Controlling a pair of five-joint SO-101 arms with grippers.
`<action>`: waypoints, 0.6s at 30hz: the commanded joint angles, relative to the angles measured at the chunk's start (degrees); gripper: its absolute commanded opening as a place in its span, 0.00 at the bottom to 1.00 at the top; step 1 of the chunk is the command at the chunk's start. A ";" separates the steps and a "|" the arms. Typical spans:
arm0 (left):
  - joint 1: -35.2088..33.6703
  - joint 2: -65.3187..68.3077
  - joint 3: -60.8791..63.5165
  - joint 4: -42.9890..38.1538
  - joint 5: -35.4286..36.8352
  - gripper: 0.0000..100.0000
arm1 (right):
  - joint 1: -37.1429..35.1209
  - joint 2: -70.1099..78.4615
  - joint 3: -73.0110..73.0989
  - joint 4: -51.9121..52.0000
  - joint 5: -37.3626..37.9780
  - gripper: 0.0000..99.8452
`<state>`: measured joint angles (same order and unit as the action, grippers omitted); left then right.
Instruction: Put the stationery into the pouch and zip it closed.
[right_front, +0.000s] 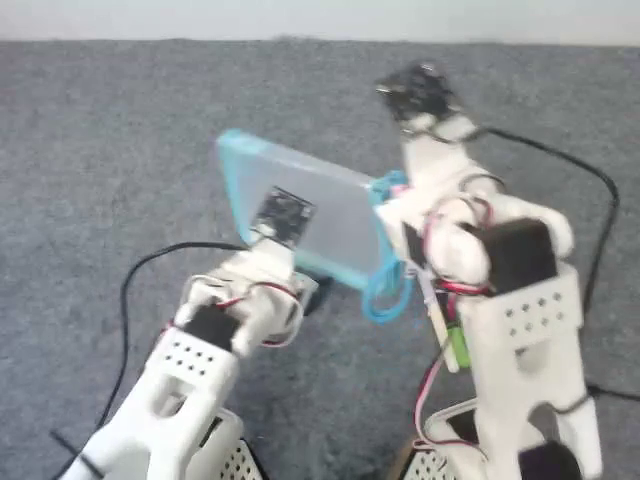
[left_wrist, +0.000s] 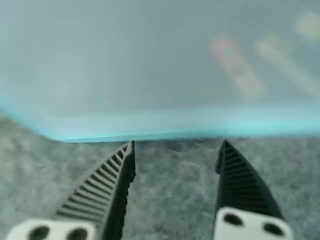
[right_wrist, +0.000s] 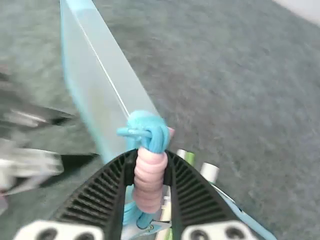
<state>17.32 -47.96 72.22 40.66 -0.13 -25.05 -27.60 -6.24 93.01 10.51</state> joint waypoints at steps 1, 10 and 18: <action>2.37 1.41 -1.89 -3.43 2.37 0.25 | -7.69 1.10 -10.90 6.64 -0.44 0.01; -11.87 -25.67 -2.07 10.02 2.29 0.25 | -10.86 -8.84 1.49 5.76 2.90 0.01; -23.12 -49.67 -3.82 21.63 -3.52 0.25 | -10.95 -20.18 33.85 -11.82 5.19 0.01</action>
<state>-2.81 -87.96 72.04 57.19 -2.42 -35.16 -43.34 17.85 87.74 13.93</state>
